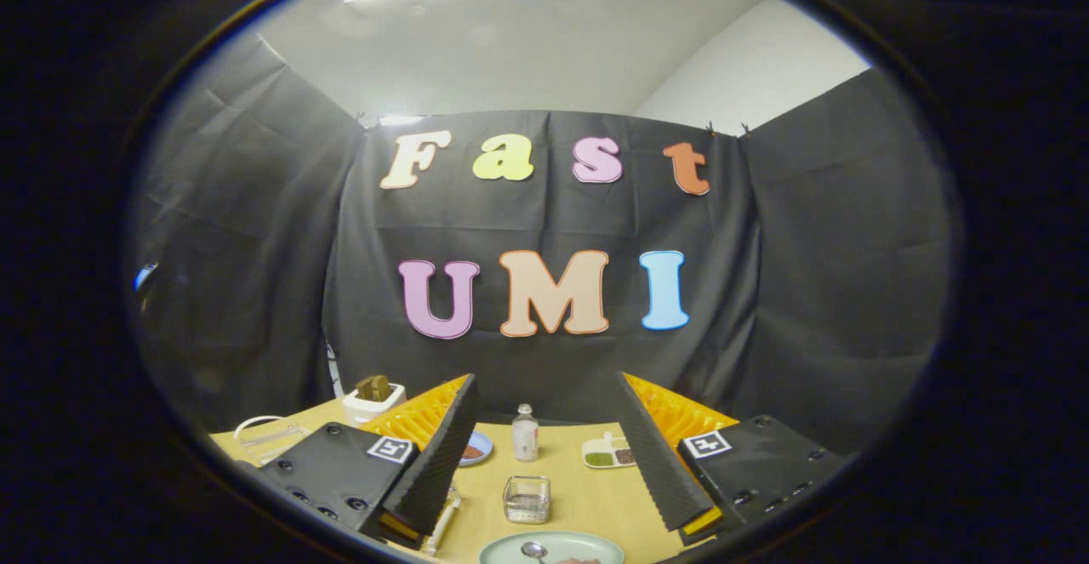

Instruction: Take the plate from the dish rack, then take the spoon from the basket and place it into the plate.

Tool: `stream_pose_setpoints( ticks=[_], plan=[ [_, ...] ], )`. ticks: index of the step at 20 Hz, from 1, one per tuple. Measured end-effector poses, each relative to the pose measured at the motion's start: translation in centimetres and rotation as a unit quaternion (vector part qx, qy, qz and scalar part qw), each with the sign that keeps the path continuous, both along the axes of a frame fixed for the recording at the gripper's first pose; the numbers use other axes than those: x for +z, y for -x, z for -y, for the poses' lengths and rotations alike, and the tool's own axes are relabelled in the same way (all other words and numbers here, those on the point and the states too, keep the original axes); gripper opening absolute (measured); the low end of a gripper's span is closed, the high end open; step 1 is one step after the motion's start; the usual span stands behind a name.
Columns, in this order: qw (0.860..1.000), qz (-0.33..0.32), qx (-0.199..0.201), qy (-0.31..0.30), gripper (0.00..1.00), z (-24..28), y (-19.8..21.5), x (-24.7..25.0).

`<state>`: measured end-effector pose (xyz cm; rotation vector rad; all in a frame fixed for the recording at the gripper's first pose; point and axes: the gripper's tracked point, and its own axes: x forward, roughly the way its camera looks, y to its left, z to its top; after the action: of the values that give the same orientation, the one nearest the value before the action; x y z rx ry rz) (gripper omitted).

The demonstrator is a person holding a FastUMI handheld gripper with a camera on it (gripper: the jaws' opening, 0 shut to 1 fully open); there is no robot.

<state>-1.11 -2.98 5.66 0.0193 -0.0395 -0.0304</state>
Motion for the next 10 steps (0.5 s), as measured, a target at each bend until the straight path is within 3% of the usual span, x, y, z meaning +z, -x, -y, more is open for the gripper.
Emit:
stream_pose_setpoints(
  ticks=[10],
  plan=[
    [1.0,-0.003,-0.006,-0.009,0.98,0.2,-0.28,-0.28]
  ],
)
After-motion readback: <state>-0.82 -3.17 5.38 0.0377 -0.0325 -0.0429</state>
